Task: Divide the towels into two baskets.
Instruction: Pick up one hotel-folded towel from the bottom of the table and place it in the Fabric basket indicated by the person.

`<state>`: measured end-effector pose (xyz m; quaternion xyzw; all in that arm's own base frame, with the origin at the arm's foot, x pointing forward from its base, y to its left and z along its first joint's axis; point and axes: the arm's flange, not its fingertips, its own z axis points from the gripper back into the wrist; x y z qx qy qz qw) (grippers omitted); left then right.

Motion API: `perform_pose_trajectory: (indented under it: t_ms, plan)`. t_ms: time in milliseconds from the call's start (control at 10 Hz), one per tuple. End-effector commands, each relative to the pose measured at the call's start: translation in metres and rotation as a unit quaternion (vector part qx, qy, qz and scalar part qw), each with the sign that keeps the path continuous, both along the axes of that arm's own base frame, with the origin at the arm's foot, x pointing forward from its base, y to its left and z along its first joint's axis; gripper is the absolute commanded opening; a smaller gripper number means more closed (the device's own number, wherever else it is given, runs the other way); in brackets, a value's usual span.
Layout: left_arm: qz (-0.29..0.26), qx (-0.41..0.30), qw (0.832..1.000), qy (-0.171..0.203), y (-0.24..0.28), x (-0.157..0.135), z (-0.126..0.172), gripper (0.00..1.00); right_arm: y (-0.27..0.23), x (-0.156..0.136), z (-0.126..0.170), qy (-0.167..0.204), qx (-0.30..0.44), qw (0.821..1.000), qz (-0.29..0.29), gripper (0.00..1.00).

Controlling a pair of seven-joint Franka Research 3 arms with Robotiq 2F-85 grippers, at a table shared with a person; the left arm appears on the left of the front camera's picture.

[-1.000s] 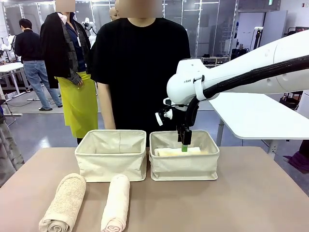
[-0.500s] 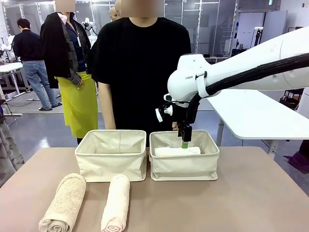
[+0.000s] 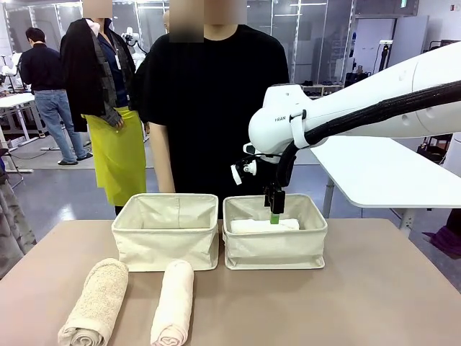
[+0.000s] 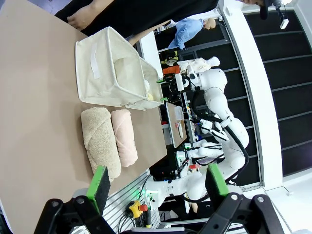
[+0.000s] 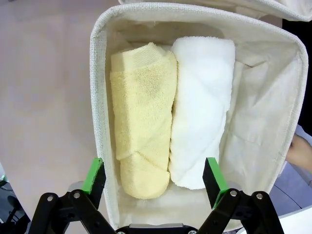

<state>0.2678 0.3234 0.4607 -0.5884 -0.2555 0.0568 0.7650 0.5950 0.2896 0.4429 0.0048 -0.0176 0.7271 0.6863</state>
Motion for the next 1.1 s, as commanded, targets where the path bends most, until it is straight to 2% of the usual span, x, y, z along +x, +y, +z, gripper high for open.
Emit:
perform_pose_trajectory:
  t_ms: [0, 400, 500, 600, 700, 900, 1000]
  plan:
    - [0.001, -0.003, 1.000, -0.006, 0.001, -0.003, 0.002, 1.00, -0.001, 0.002, 0.002, -0.002, 0.001, 1.000, 0.011, 1.00]
    - [0.001, -0.003, 1.000, -0.006, 0.001, -0.003, 0.002, 1.00, 0.000, 0.000, 0.002, -0.001, 0.001, 1.000, 0.000, 1.00]
    - [0.001, -0.003, 1.000, -0.006, 0.001, -0.003, 0.002, 1.00, -0.009, -0.013, 0.021, 0.001, 0.035, 0.999, -0.018, 1.00]
    - [0.001, -0.003, 1.000, -0.006, 0.001, -0.003, 0.002, 1.00, -0.024, -0.037, 0.039, 0.013, 0.051, 0.998, -0.045, 1.00]
    - [0.001, -0.003, 1.000, -0.006, 0.001, -0.003, 0.002, 1.00, -0.038, -0.066, 0.049, 0.042, 0.084, 0.993, -0.074, 1.00]
    - [0.001, -0.003, 1.000, -0.006, 0.001, -0.003, 0.002, 1.00, -0.063, -0.127, 0.056, 0.048, 0.096, 0.986, -0.129, 1.00]
    - [0.001, -0.003, 1.000, -0.006, 0.001, -0.003, 0.002, 1.00, -0.087, -0.146, 0.062, 0.048, 0.108, 0.980, -0.161, 1.00]
